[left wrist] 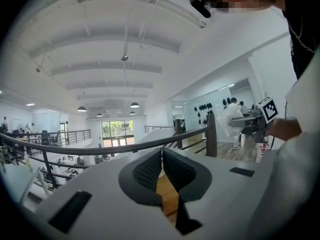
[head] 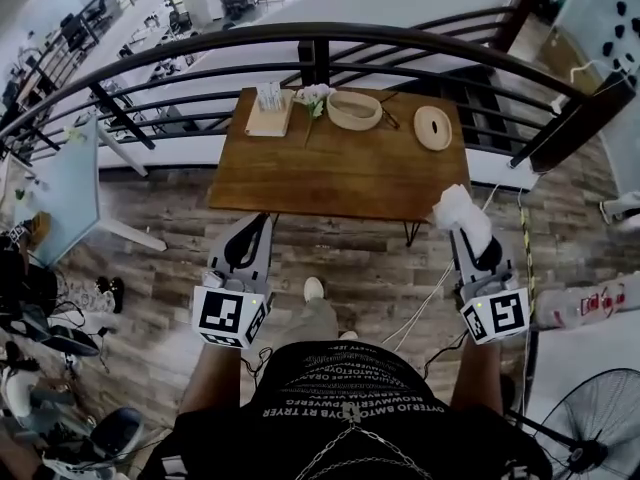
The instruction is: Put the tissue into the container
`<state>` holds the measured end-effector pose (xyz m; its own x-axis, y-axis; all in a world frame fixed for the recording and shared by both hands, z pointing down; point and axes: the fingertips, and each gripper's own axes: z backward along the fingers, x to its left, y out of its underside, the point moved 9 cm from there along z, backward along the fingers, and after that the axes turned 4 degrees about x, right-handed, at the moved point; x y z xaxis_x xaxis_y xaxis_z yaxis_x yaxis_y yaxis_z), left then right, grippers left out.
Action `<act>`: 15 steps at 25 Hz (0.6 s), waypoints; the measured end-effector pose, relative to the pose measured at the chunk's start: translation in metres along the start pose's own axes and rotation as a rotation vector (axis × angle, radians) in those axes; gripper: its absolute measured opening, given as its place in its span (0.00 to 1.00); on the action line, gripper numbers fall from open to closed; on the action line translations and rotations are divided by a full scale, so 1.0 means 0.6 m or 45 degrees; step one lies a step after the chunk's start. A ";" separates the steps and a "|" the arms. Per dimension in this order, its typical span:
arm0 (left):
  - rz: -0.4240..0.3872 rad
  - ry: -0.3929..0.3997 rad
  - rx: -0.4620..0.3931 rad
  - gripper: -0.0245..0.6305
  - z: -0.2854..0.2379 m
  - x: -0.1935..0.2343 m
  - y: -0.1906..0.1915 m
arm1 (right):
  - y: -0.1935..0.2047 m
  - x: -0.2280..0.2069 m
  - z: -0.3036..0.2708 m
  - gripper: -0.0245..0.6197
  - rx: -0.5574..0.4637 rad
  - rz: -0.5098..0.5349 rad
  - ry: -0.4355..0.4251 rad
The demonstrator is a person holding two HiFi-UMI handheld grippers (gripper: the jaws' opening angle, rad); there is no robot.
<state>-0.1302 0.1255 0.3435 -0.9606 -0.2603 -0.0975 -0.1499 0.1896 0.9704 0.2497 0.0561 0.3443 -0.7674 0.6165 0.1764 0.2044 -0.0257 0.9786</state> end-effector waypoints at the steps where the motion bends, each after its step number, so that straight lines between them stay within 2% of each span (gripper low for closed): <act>1: 0.000 0.002 0.001 0.08 -0.010 0.006 -0.001 | 0.000 -0.003 -0.008 0.22 0.002 0.001 0.002; 15: 0.029 0.060 0.027 0.08 -0.171 0.095 -0.022 | -0.013 -0.040 -0.166 0.22 0.054 -0.006 -0.018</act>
<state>-0.1588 0.0109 0.3476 -0.9519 -0.2996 -0.0647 -0.1337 0.2160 0.9672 0.2060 -0.0372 0.3430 -0.7598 0.6275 0.1700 0.2264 0.0103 0.9740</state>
